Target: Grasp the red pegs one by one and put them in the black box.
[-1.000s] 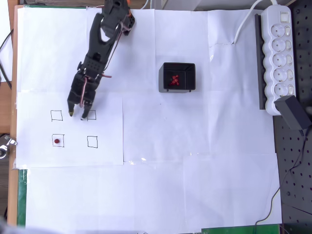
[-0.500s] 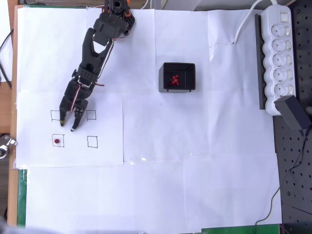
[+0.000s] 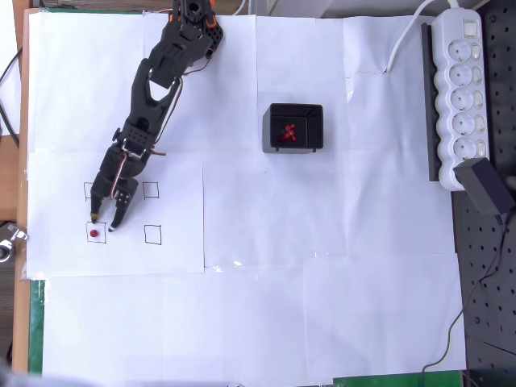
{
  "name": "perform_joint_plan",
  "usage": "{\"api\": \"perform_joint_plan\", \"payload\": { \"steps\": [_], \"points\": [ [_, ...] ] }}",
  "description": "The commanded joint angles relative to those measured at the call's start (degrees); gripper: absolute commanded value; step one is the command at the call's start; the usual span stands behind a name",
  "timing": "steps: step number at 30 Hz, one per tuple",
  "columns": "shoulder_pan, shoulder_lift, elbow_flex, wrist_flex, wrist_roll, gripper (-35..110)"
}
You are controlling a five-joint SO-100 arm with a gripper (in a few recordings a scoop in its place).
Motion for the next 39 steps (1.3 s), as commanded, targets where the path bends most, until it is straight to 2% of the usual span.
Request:
{"api": "perform_joint_plan", "payload": {
  "steps": [1, 25, 33, 39],
  "points": [
    [1.0, 0.5, 5.2, 0.4, -1.1, 14],
    [1.7, 5.5, 12.2, 2.3, -0.2, 14],
    [1.5, 5.4, 12.2, 2.8, 0.2, 0],
    [1.5, 5.1, 12.2, 3.7, 0.4, 0]
  ]
}}
